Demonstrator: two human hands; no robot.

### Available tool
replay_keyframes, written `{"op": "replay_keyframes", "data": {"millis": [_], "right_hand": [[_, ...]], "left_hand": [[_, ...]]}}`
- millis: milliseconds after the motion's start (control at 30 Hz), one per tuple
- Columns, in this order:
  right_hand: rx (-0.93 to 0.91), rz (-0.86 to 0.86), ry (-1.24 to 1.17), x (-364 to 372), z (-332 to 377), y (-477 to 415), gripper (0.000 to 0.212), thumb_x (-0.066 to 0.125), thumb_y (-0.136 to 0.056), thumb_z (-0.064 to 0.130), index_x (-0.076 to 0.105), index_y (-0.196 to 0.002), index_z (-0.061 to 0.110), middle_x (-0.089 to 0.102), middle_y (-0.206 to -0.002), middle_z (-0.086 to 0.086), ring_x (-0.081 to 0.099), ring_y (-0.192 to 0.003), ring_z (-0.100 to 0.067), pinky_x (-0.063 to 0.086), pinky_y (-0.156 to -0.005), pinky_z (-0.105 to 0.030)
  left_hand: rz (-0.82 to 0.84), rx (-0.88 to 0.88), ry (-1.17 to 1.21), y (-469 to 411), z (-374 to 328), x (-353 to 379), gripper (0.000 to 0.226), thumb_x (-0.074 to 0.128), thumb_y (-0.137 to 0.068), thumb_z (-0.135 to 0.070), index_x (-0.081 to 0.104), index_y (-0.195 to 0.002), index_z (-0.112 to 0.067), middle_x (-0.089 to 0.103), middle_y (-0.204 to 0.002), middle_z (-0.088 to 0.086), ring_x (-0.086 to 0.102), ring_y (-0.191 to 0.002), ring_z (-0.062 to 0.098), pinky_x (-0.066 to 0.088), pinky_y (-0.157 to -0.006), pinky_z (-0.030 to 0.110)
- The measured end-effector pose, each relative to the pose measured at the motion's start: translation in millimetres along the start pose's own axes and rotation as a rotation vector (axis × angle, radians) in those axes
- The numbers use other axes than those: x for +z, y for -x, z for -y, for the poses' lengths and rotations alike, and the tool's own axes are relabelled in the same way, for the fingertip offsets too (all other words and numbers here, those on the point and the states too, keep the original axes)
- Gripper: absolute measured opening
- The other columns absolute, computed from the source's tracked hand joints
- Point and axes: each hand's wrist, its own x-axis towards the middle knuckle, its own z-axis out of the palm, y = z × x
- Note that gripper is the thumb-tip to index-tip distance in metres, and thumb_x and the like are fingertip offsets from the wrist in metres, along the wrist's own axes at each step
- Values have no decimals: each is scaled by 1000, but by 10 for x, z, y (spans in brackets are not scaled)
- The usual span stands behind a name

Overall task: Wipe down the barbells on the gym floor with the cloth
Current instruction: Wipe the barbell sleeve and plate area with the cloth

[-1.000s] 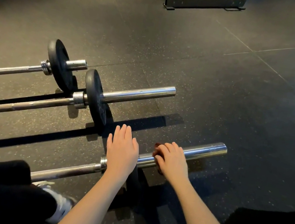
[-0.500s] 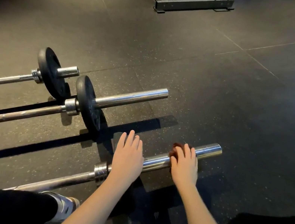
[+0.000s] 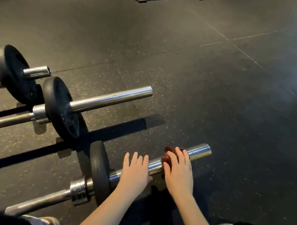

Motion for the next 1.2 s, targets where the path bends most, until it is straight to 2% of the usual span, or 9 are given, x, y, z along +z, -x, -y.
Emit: {"op": "replay_keyframes", "data": {"millis": [100, 267, 367, 500, 667, 800, 933, 1067, 1200], "right_hand": [[-44, 45, 52, -174, -267, -367, 44, 47, -100, 32, 40, -143, 26, 34, -154, 3, 20, -147, -17, 17, -119, -38], [255, -40, -60, -199, -389, -377, 54, 43, -102, 29, 23, -152, 26, 11, -163, 0, 1, -150, -21, 13, -121, -43], [207, -37, -70, -75, -272, -116, 53, 45, -100, 30, 27, -150, 29, 10, -162, 5, 0, -150, -18, 16, -119, -42], [96, 27, 32, -253, -606, -534, 46, 44, -100, 32, 37, -145, 26, 30, -156, 1, 14, -148, -20, 16, -121, -44], [311, -41, -95, -224, -486, -578, 43, 45, -100, 29, 40, -142, 24, 22, -159, -2, 7, -150, -25, 15, -121, -47], [159, -57, -36, -73, -342, -210, 44, 43, -100, 32, 39, -143, 27, 22, -159, 2, 6, -150, -21, 15, -119, -42], [117, 27, 44, -313, -722, -705, 42, 44, -99, 32, 44, -140, 23, 40, -150, 0, 23, -145, -21, 19, -120, -44], [278, -47, -49, -213, -555, -576, 43, 44, -100, 29, 40, -142, 24, 25, -158, -2, 8, -149, -24, 14, -121, -45], [105, -27, 8, -140, -448, -248, 46, 43, -100, 34, 36, -146, 28, 23, -159, 3, 8, -149, -19, 13, -120, -43]], "left_hand": [[2, 8, 38, -115, -17, 63, 69, 42, -100, -42, 11, -153, -10, 20, -158, 11, 5, -148, 30, 0, -119, 51], [-48, 36, 34, -149, -10, 141, 66, 37, -102, -42, 10, -153, -9, 14, -160, 10, -2, -148, 29, -3, -118, 49], [-52, 29, 23, -169, -27, 133, 66, 37, -102, -41, 10, -153, -9, 11, -160, 10, -5, -148, 29, -5, -118, 49], [-31, 34, 29, -186, -16, 137, 67, 35, -102, -42, 8, -153, -9, 10, -161, 9, -7, -148, 29, -6, -118, 49], [-24, 40, 32, -164, -18, 162, 66, 35, -102, -42, 8, -153, -10, 11, -160, 9, -7, -148, 29, -6, -118, 50], [-41, 39, 29, -169, -26, 139, 65, 35, -102, -42, 9, -153, -10, 12, -160, 9, -6, -148, 29, -7, -117, 51], [-32, 42, 35, -164, -23, 146, 65, 33, -102, -43, 8, -153, -10, 10, -161, 8, -7, -148, 29, -8, -116, 50], [-32, 45, 17, -140, -23, 160, 65, 32, -102, -43, 8, -153, -10, 10, -161, 8, -7, -148, 29, -8, -116, 51], [-29, 47, 4, -169, -39, 131, 65, 32, -102, -43, 7, -153, -10, 9, -161, 9, -7, -148, 29, -8, -116, 50]]}}
